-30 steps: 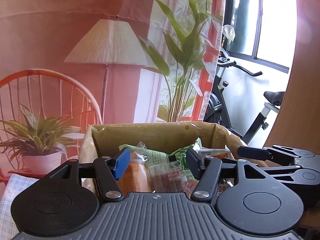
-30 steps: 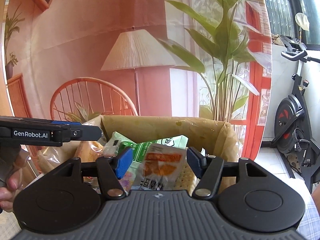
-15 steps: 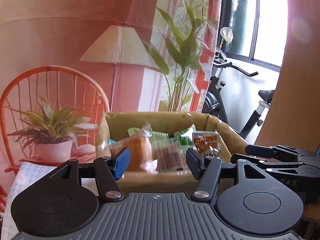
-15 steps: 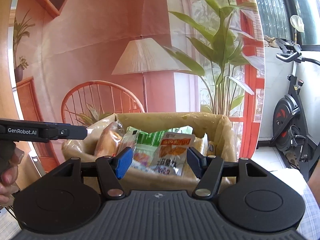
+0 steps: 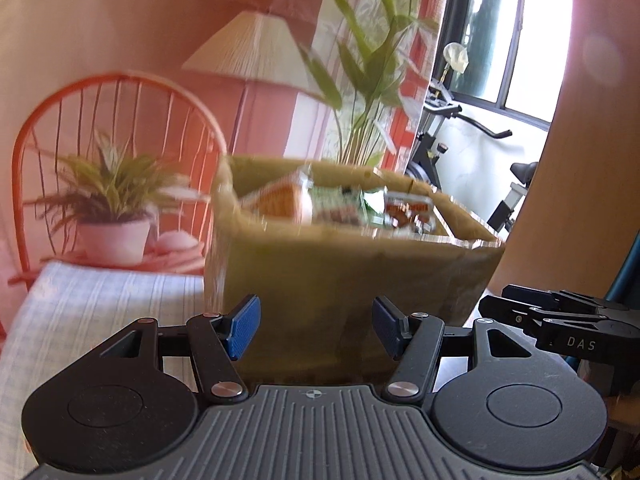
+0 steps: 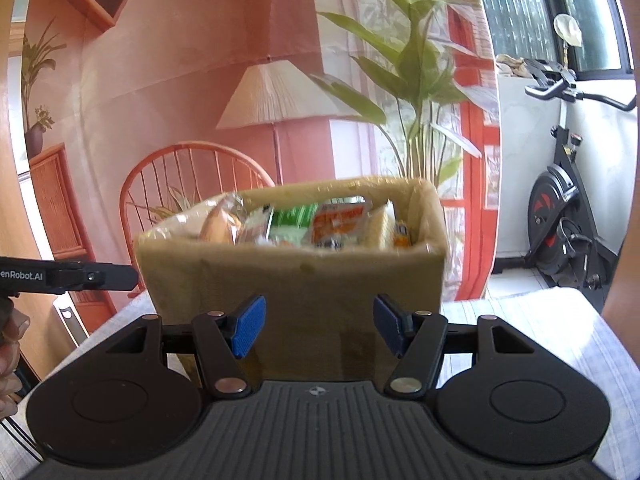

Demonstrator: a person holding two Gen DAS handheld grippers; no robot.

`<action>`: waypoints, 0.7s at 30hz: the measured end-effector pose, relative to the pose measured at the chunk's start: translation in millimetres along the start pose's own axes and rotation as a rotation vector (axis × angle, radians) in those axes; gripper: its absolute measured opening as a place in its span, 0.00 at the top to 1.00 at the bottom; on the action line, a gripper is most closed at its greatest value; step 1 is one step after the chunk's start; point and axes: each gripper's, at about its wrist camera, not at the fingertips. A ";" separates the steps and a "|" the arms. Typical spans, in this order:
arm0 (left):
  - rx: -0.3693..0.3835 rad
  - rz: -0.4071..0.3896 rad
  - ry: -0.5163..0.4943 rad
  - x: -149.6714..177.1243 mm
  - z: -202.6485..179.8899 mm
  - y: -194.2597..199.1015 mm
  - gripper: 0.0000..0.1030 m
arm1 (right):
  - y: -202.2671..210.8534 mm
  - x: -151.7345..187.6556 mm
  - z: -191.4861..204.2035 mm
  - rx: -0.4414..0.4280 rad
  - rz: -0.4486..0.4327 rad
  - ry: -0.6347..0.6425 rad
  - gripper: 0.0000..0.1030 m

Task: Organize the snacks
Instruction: 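Pull both open tools back and lower them beside the box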

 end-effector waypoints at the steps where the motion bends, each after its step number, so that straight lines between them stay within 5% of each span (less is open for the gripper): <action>1: -0.002 0.011 0.007 4.5 1.5 -1.3 0.38 | 0.4 4.3 -0.4 0.002 0.010 -0.003 0.39; 21: 0.025 0.223 0.034 85.2 36.4 -61.8 0.45 | -39.1 105.0 -2.7 -0.029 0.320 -0.068 0.39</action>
Point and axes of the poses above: each gripper's, at about its wrist camera, not at the fingertips, and y roughly against the way its jaws point, z to its left, x to its underside, and after that the axes turned 13 degrees about -z, right-handed
